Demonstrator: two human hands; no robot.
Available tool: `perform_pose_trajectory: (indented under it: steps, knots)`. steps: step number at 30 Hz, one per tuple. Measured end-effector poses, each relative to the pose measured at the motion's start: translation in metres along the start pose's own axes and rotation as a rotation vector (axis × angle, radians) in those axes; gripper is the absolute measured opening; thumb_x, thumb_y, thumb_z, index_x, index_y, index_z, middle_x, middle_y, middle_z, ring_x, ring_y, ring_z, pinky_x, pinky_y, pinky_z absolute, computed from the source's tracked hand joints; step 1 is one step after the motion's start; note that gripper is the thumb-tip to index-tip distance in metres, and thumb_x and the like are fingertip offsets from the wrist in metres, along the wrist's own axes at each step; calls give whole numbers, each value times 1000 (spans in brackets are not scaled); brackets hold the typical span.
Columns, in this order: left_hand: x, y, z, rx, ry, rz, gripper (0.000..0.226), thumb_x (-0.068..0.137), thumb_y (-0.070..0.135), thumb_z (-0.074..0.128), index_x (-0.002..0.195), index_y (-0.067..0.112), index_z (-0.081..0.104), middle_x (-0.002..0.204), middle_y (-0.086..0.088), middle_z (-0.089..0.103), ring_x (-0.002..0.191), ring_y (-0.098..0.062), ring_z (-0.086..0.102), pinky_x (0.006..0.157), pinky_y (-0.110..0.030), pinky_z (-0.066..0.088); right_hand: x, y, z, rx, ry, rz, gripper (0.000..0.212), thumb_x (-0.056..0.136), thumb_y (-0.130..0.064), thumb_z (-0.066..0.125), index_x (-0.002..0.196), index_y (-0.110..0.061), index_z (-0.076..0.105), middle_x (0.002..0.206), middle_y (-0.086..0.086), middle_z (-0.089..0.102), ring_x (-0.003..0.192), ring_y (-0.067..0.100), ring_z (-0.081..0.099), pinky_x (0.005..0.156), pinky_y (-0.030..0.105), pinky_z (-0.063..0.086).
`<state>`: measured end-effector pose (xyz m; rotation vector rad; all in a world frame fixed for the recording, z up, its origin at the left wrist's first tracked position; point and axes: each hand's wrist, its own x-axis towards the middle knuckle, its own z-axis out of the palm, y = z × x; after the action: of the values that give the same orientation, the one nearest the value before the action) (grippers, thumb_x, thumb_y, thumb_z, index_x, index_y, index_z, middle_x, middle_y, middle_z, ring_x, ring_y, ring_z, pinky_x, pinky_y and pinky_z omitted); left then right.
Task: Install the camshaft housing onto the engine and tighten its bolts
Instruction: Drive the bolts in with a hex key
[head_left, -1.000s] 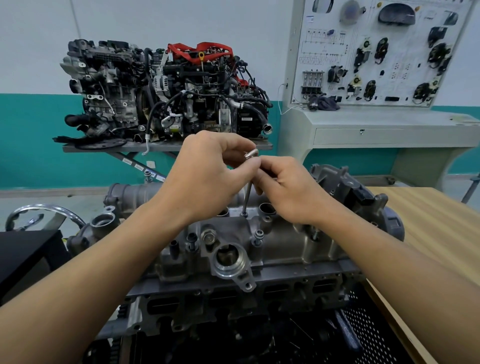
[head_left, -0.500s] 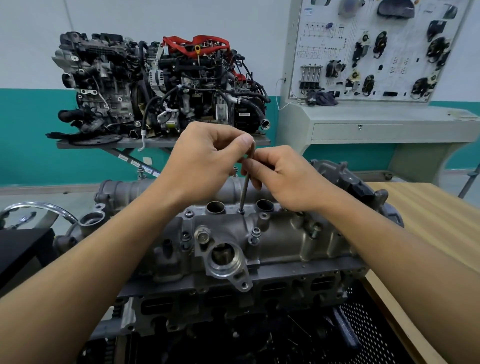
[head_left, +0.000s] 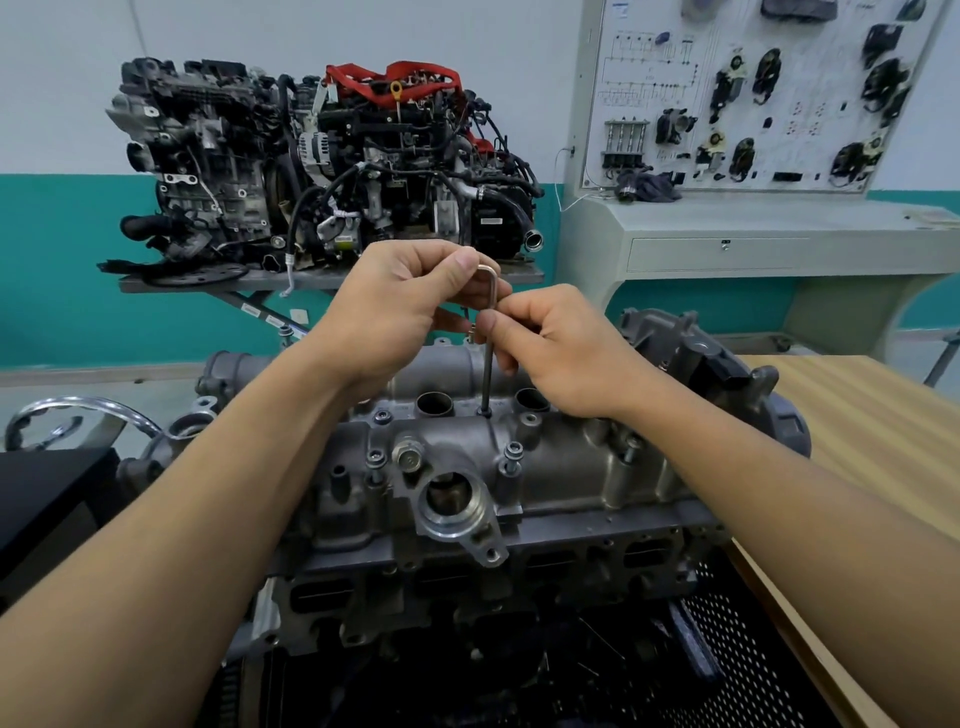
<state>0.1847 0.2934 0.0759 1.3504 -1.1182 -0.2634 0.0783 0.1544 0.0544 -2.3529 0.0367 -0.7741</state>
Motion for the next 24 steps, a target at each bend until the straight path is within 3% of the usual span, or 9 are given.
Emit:
perform_pose_trajectory:
  steps: [2, 5, 7, 9, 14, 18, 21, 24]
  knots:
    - [-1, 1, 2, 32, 32, 2, 27, 105, 14, 47, 94, 9, 71, 89, -6, 77, 81, -15, 71, 68, -24, 57, 2, -1, -1, -12, -11, 9, 42, 102, -22, 56, 65, -2, 61, 55, 11, 55, 48, 8, 41, 49, 31, 36]
    - [-2, 8, 10, 157, 80, 33, 26, 105, 13, 49, 95, 8, 72, 90, -10, 75, 81, -17, 70, 78, -33, 60, 3, -4, -9, -42, -59, 21, 39, 102, -19, 56, 67, -3, 63, 51, -8, 54, 43, 2, 42, 47, 17, 33]
    - [3, 21, 17, 240, 105, 92, 25, 104, 15, 51, 93, 11, 73, 89, -10, 76, 79, -16, 69, 80, -38, 61, 4, -11, -22, -64, -51, -3, 36, 102, -18, 56, 71, -2, 65, 59, 4, 62, 47, 2, 45, 49, 19, 37]
    - [9, 42, 25, 234, 107, 162, 22, 103, 15, 55, 94, 13, 74, 90, -11, 77, 79, -17, 70, 81, -43, 61, 6, -21, -41, -72, 10, -56, 34, 102, -17, 54, 76, 3, 65, 68, 19, 65, 53, 13, 50, 53, 32, 42]
    - [23, 78, 57, 276, -24, 328, 15, 97, 22, 63, 107, 15, 71, 92, -4, 78, 88, -24, 74, 80, -42, 61, -6, -25, -102, -93, 95, -92, 33, 103, -16, 52, 80, 5, 63, 64, 8, 60, 56, 9, 53, 55, 24, 43]
    - [28, 71, 77, 352, -129, 269, 15, 98, 15, 64, 104, 7, 75, 91, -11, 77, 88, -28, 74, 84, -47, 59, -30, -12, -112, -196, -1, 37, 28, 102, -17, 54, 88, 2, 68, 67, 2, 66, 57, 9, 59, 55, 21, 48]
    - [24, 60, 78, 390, -194, 200, 16, 96, 18, 66, 104, 9, 76, 92, -10, 78, 91, -29, 73, 83, -46, 58, -39, -3, -113, -224, -5, 50, 29, 102, -19, 54, 86, 0, 68, 68, 0, 67, 60, 18, 63, 60, 34, 51]
    - [18, 58, 75, 417, -242, 161, 17, 91, 25, 70, 106, 18, 75, 91, 0, 79, 87, -15, 74, 77, -38, 62, -43, -3, -131, -218, 83, 46, 29, 102, -20, 55, 84, 0, 68, 64, -4, 65, 58, 17, 62, 61, 37, 52]
